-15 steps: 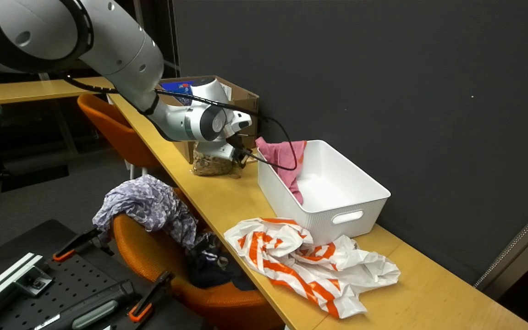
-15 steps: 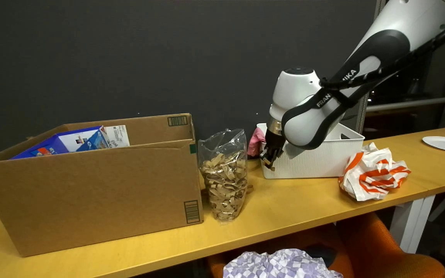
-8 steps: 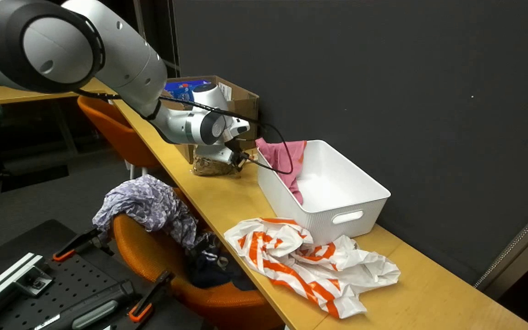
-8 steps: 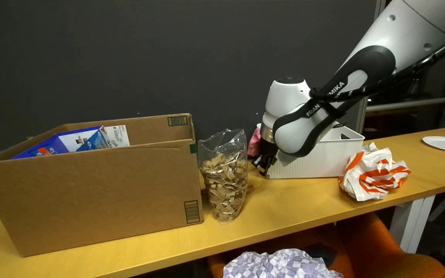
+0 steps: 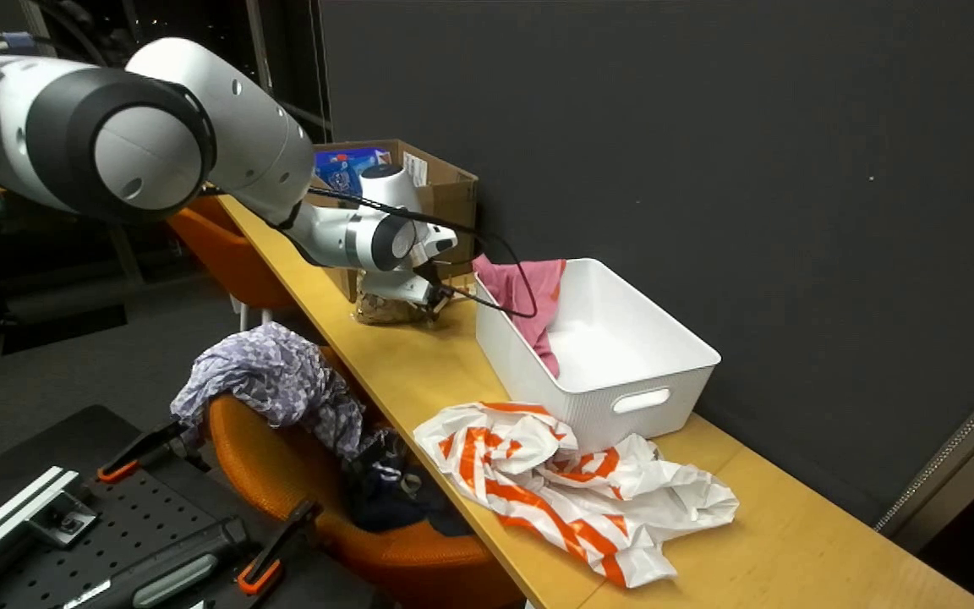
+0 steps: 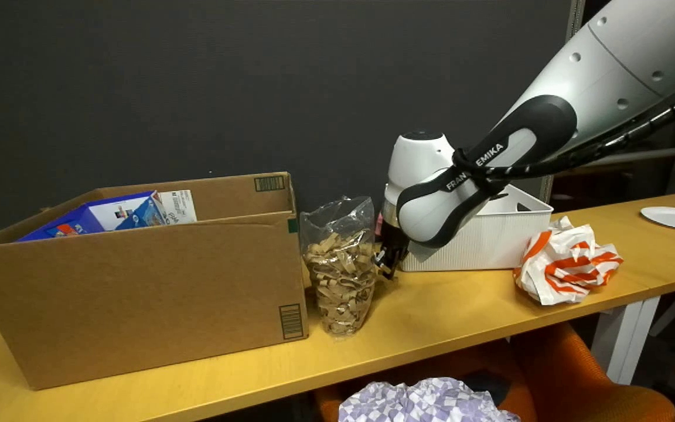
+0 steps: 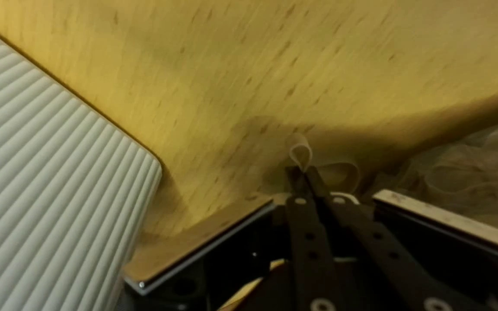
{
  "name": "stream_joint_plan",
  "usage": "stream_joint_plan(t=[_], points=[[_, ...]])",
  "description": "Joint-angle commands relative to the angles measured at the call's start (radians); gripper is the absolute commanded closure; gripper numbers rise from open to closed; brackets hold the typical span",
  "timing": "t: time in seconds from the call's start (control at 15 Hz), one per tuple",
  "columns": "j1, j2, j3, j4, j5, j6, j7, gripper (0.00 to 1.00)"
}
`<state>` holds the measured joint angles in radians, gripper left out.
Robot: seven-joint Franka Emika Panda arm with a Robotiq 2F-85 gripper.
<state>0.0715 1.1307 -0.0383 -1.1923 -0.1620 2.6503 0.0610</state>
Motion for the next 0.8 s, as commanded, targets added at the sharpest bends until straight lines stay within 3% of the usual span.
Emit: stream_joint_plan(t=[0.0,0.6,0.73], points=[[-0.011,0.057,0.021,0.104,0.028,-0.051,-0.054,0.72],[-0.008,0.177,0.02,0.298,0.028,-0.16,-0.082,0.08],[-0.007,0.205,0.021,0.338,0.028,-0.176,-0.087,0.0]])
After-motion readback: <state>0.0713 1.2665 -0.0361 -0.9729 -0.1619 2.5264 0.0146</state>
